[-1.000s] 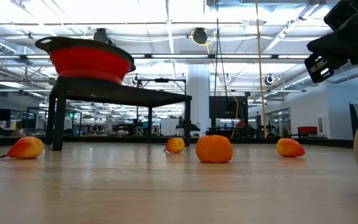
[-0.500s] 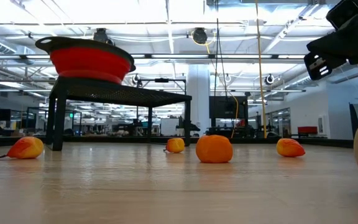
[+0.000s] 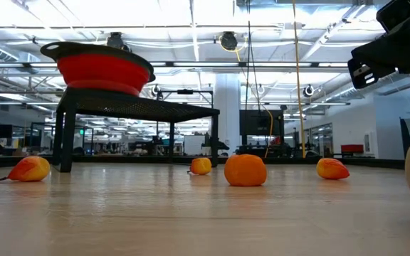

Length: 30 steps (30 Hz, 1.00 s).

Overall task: Pick & Place Fruit
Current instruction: Put the pomegranate into the red strainer bowl on the shelf

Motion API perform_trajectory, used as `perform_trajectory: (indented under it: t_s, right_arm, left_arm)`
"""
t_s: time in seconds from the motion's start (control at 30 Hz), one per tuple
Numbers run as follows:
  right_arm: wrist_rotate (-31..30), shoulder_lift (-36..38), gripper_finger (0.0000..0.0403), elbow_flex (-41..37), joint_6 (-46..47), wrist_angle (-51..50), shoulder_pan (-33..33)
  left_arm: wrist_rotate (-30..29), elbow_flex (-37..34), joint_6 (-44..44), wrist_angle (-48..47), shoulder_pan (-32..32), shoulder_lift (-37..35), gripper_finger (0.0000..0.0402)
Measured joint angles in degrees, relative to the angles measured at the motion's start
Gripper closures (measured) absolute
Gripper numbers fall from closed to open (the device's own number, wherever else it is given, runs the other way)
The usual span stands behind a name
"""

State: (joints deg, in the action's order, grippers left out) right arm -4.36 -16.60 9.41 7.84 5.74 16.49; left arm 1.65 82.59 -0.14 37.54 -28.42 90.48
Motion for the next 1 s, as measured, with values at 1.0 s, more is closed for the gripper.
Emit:
perform_trajectory:
  t_s: [1.0]
  right_arm:
    - [0.0,0.0,0.0403,0.0,0.0,0.0,0.0]
  left_arm:
    - [-35.8,0.0,-15.6,7.4,-0.2,0.0,0.0220]
